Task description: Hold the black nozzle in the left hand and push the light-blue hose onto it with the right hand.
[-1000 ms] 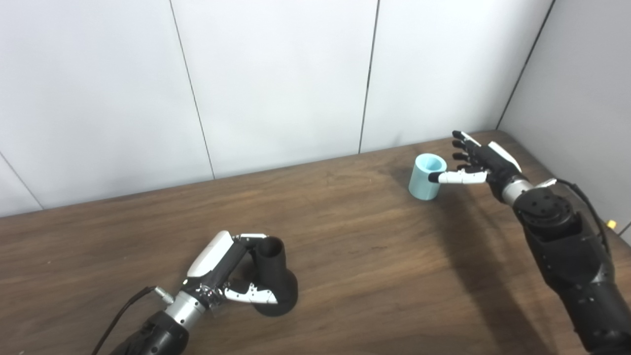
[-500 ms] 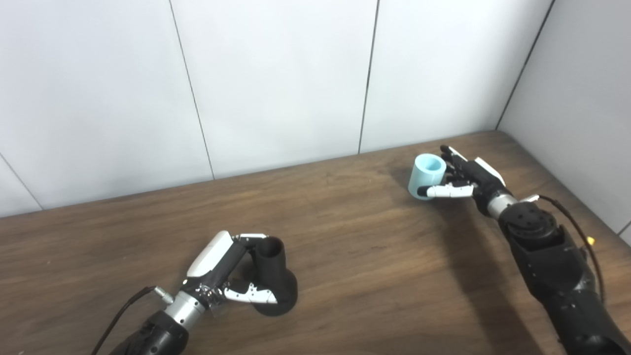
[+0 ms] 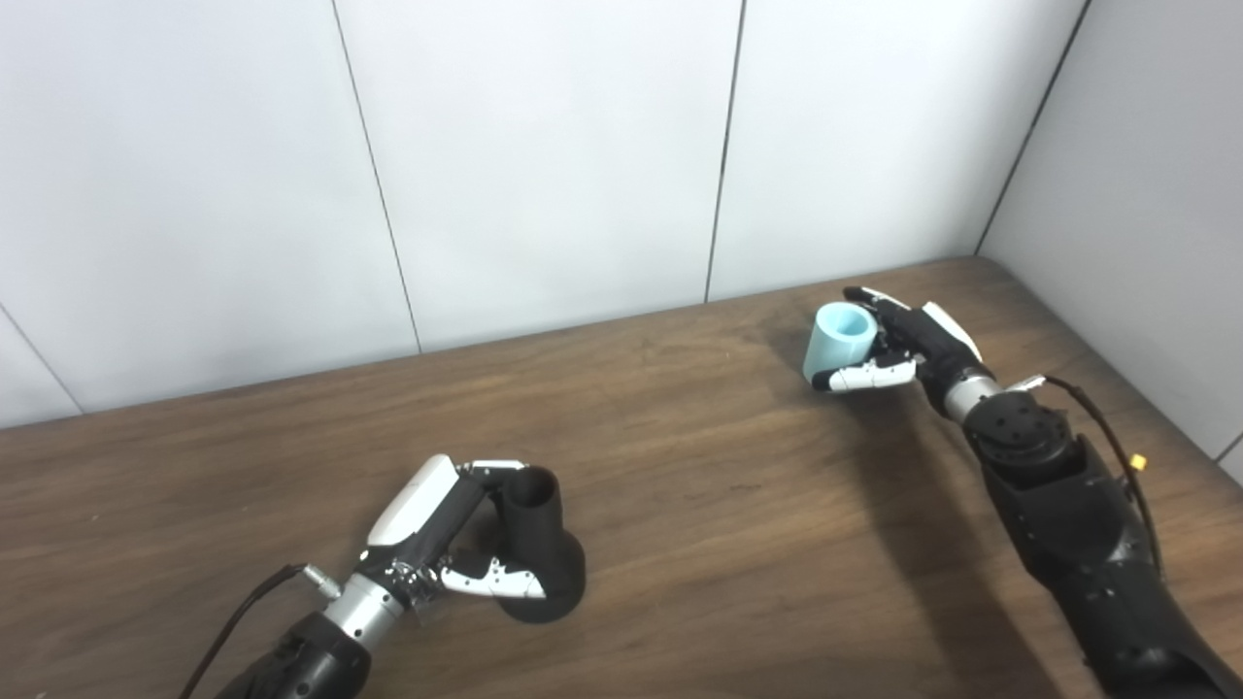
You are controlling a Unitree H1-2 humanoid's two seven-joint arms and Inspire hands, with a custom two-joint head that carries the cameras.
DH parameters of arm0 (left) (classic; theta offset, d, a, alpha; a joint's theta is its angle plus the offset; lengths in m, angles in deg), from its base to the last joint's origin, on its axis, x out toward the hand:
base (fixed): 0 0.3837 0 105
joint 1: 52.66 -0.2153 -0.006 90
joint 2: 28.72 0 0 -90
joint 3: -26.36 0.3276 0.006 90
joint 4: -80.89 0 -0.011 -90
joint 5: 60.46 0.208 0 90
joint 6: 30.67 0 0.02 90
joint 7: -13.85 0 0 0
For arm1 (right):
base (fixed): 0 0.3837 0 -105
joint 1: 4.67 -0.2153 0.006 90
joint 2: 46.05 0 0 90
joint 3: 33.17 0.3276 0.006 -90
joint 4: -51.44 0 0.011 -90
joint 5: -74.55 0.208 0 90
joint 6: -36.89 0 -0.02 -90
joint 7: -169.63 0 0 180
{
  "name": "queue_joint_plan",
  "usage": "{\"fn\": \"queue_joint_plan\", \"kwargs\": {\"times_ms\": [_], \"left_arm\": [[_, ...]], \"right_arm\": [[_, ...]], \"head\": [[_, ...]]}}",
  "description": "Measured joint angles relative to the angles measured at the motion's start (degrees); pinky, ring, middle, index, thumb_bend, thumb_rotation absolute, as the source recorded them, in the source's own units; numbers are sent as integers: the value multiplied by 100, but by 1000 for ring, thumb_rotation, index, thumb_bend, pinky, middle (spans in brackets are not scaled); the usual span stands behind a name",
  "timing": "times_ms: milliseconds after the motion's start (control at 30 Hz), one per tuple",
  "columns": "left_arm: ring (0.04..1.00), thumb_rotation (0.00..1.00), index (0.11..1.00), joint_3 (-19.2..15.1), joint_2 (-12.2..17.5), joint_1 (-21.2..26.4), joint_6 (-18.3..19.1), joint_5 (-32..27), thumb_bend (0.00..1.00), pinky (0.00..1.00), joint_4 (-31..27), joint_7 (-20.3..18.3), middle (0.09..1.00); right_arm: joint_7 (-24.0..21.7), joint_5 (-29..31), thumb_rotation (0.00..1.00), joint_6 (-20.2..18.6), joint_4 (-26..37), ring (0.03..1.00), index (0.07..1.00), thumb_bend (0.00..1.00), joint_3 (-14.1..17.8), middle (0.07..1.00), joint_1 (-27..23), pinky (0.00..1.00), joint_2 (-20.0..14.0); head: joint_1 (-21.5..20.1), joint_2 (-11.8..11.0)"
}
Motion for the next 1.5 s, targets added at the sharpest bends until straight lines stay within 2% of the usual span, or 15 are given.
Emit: {"fn": "queue_joint_plan", "kwargs": {"times_ms": [100,167,200,233,300,533,733,900,933,1000,1100,1167,1267,1400,1500], "left_arm": [[436,0,503,-2,3,-2,0,-7,503,449,-2,0,475],[435,0,503,-2,3,-3,0,-9,503,450,-11,-1,475],[433,0,504,-2,3,-3,0,-9,503,449,-15,-2,475],[431,0,504,-2,3,-4,0,-9,503,443,-16,-2,476],[426,0,505,1,9,-5,-1,-10,503,427,-17,-1,478],[419,0,506,104,54,11,-2,-9,503,406,-31,78,478],[424,0,503,301,115,75,-2,-8,503,412,-10,255,479],[423,0,502,314,107,93,-2,-8,503,413,29,266,482],[422,0,503,314,105,95,-2,-8,503,411,30,266,482],[422,0,504,313,96,98,-2,3,503,416,30,266,480],[417,0,503,300,85,99,-2,22,503,408,29,266,483],[416,0,502,292,82,99,-2,36,503,398,30,271,485],[413,0,506,264,39,99,3,144,503,390,30,280,481],[407,0,512,227,-15,98,5,213,502,384,35,280,479],[413,0,506,210,-53,100,4,257,502,388,58,280,483]], "right_arm": [[233,-181,0,149,-227,637,727,752,-94,701,-122,556,22],[364,-339,0,176,-253,599,684,748,-208,659,-155,515,22],[413,-387,0,195,-255,558,601,640,-256,568,-159,479,25],[475,-425,0,214,-263,512,554,573,-280,503,-164,441,52],[626,-450,0,261,-317,450,527,536,-273,454,-177,391,140],[855,-517,0,424,-403,399,507,526,-334,438,-203,349,316],[905,-569,0,644,-495,402,513,525,-432,437,-216,356,320],[940,-567,0,729,-532,403,516,526,-439,437,-213,352,318],[939,-567,0,714,-506,406,514,527,-438,440,-209,353,318],[873,-568,0,618,-297,393,513,526,-443,430,-135,339,319],[733,-629,0,583,315,427,495,531,-541,450,49,381,343],[636,-685,0,580,753,405,500,531,-616,446,95,349,368],[489,-690,0,570,1491,357,514,528,-632,430,75,302,377],[256,-662,0,467,2671,343,511,528,-647,437,-66,282,451],[10,-534,0,450,3057,362,495,531,-690,456,-257,299,500]], "head": [[0,0],[9,35],[9,35],[9,35],[9,35],[70,88],[106,62],[211,44],[333,70],[369,70],[589,106],[851,132],[1186,176],[1345,202],[1512,237]]}}
